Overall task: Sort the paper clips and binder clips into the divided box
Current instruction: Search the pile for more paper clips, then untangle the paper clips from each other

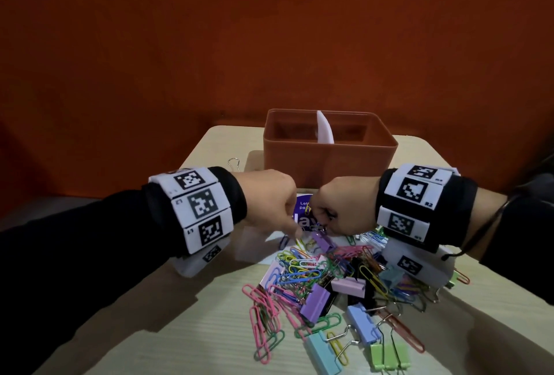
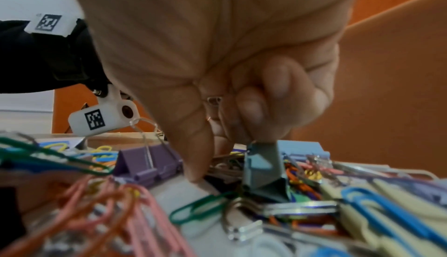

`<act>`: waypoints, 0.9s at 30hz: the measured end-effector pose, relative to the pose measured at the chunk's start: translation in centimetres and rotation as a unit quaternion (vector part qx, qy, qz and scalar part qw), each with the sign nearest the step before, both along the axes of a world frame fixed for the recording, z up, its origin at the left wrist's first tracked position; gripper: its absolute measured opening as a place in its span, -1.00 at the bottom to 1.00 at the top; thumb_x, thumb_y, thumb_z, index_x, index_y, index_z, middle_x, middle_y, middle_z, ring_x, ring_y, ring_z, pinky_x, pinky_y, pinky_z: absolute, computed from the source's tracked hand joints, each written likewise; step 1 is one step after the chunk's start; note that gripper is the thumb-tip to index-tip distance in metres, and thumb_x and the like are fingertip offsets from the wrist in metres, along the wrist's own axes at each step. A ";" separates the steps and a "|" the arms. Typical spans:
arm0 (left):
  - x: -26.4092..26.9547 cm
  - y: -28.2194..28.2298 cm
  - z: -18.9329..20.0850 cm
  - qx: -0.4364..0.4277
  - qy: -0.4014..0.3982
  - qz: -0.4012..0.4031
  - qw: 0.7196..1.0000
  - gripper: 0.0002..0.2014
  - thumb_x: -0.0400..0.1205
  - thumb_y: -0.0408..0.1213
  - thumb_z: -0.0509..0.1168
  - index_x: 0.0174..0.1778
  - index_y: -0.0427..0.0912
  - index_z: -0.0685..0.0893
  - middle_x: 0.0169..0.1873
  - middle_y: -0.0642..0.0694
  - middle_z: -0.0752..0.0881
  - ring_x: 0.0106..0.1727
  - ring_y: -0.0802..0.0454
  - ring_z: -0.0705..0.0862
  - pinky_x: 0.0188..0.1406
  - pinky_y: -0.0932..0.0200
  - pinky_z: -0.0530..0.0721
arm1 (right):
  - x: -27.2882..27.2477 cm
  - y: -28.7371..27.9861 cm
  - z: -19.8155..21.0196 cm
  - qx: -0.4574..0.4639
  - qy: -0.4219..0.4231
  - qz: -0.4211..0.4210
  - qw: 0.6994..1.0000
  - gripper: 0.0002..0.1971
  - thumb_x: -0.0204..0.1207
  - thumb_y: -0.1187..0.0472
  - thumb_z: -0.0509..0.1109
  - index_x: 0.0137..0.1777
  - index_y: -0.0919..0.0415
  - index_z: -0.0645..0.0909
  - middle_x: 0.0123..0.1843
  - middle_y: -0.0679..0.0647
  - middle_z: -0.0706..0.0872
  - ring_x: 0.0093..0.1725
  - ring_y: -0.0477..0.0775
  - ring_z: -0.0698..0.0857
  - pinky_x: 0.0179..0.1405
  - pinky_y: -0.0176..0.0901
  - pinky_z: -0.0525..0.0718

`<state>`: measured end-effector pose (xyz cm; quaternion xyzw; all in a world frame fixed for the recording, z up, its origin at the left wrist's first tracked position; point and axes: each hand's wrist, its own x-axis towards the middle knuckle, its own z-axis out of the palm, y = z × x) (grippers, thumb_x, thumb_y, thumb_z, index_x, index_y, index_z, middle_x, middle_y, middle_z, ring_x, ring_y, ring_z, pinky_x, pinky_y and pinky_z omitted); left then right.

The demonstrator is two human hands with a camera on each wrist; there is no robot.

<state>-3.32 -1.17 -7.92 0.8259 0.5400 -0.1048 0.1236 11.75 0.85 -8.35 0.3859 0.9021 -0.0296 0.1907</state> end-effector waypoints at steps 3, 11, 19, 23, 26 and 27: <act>0.1 -0.4 0.0 0.010 0.030 -0.018 0.999 -0.66 0.38 0.07 0.56 -0.29 -0.17 0.79 -0.40 -0.02 0.75 -0.29 0.02 0.70 -0.33 0.13 0.65 | -0.1 -0.1 0.3 -0.003 -0.013 0.005 1.000 -0.96 0.48 0.24 0.35 -0.14 0.08 0.58 -0.33 -0.13 0.52 -0.18 0.04 0.54 -0.24 -0.21 0.46; 0.3 -0.2 -0.2 0.023 0.025 -0.032 0.999 -0.86 0.47 -0.20 0.50 -0.35 -0.10 0.70 -0.36 -0.02 0.71 -0.25 0.00 0.69 -0.26 0.12 0.68 | 0.0 -0.5 0.8 0.014 0.039 0.004 0.999 -0.94 0.41 0.18 0.43 -0.15 0.02 0.63 -0.36 -0.13 0.56 -0.34 -0.06 0.53 -0.27 -0.20 0.58; -0.4 -0.1 -0.1 0.018 -0.029 -0.023 0.999 -0.87 0.47 -0.16 0.45 -0.36 -0.10 0.76 -0.48 0.05 0.66 -0.41 0.09 0.59 -0.36 0.17 0.61 | -0.5 -0.5 0.6 0.036 0.046 -0.003 0.998 -0.73 0.38 0.06 0.52 0.05 0.06 0.62 -0.37 -0.15 0.46 -0.26 0.03 0.50 -0.28 -0.20 0.47; -0.2 -0.4 0.0 0.028 -0.008 -0.040 0.999 -0.79 0.39 -0.03 0.57 -0.22 -0.08 0.82 -0.51 0.12 0.61 -0.43 0.17 0.57 -0.51 0.30 0.45 | -0.8 -0.7 0.9 0.029 0.014 -0.011 0.999 -0.79 0.41 0.07 0.50 -0.01 0.12 0.67 -0.33 -0.10 0.55 -0.25 0.02 0.52 -0.44 -0.25 0.40; 0.1 -0.3 -0.1 0.043 0.014 -0.049 0.998 -0.76 0.40 -0.06 0.57 -0.22 -0.15 0.78 -0.39 0.01 0.68 -0.33 0.03 0.64 -0.45 0.23 0.53 | -1.3 -0.5 0.6 0.033 0.000 0.007 0.999 -0.87 0.49 0.21 0.36 -0.29 0.11 0.58 -0.35 -0.03 0.55 -0.33 0.05 0.51 -0.29 -0.20 0.44; 0.2 -0.2 -0.2 0.049 0.020 -0.049 0.997 -0.75 0.41 -0.08 0.56 -0.25 -0.18 0.73 -0.41 0.00 0.66 -0.31 0.00 0.64 -0.43 0.21 0.54 | -1.4 -0.6 0.6 0.037 -0.009 0.013 0.999 -0.79 0.49 0.23 0.33 -0.38 0.08 0.50 -0.39 -0.03 0.52 -0.39 0.03 0.48 -0.27 -0.20 0.43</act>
